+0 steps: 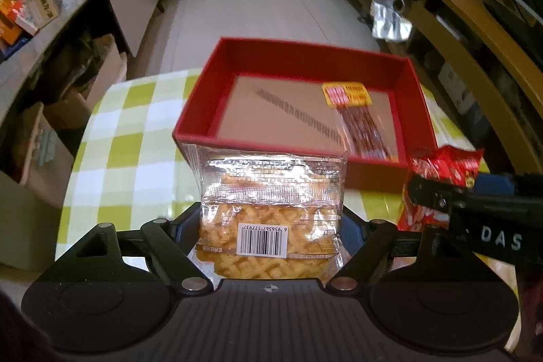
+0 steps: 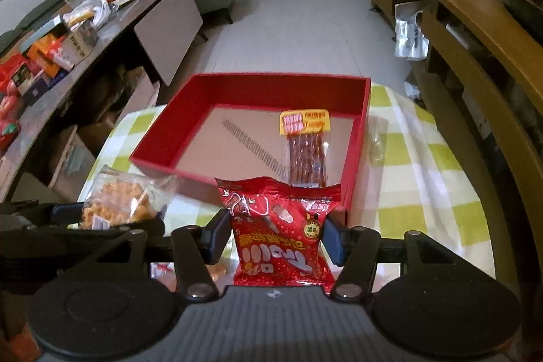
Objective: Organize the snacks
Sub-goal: 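Carry the waffle bag and Trolli bag with both tools into the red box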
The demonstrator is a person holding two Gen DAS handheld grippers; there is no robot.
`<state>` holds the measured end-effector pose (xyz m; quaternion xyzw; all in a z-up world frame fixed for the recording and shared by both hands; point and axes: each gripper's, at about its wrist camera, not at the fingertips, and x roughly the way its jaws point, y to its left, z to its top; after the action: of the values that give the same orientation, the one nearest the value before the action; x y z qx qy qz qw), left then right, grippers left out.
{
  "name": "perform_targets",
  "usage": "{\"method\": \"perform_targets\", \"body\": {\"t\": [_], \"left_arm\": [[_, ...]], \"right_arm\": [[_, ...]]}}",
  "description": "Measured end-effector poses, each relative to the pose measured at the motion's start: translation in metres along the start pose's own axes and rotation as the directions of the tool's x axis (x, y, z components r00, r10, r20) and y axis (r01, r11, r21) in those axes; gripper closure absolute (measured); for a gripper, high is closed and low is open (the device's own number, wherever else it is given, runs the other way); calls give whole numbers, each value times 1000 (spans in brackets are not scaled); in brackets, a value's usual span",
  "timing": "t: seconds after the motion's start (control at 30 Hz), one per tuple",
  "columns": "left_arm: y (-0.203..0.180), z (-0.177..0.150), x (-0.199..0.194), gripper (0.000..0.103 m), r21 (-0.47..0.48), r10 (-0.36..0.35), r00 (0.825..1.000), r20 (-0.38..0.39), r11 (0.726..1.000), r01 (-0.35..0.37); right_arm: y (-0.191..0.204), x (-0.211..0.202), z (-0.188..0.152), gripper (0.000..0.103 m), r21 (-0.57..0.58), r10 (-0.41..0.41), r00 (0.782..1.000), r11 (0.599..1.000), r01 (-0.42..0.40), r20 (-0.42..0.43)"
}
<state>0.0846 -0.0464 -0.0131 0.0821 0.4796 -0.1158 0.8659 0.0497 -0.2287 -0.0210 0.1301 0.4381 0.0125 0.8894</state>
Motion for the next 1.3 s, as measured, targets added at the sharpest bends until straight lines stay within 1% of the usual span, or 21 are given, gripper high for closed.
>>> {"method": "perform_targets", "body": {"t": [0.23,0.4,0.8,1.17,1.3], "left_arm": [[0,30,11,19,-35,22,999,34,999,-21],[1,46,20,19,-52,33,999,41,998,-31],[10,69,32,19,-94,39,998,42,995,-35],[2,82,51,19,-89,48,998,41,995,-45],[1,81,61,18,-81,67,997,27,995,-65]], "right_arm": [[-9,13,24,38,35,-5,1000,999,4,25],[-16,18,39,38,57,-5,999,998,3,48],[-48,19,64,38,137,-40,995,990,27,95],[-22,56,74,38,76,1,998,997,-6,63],[-21,69,74,38,76,3,999,997,-7,47]]}}
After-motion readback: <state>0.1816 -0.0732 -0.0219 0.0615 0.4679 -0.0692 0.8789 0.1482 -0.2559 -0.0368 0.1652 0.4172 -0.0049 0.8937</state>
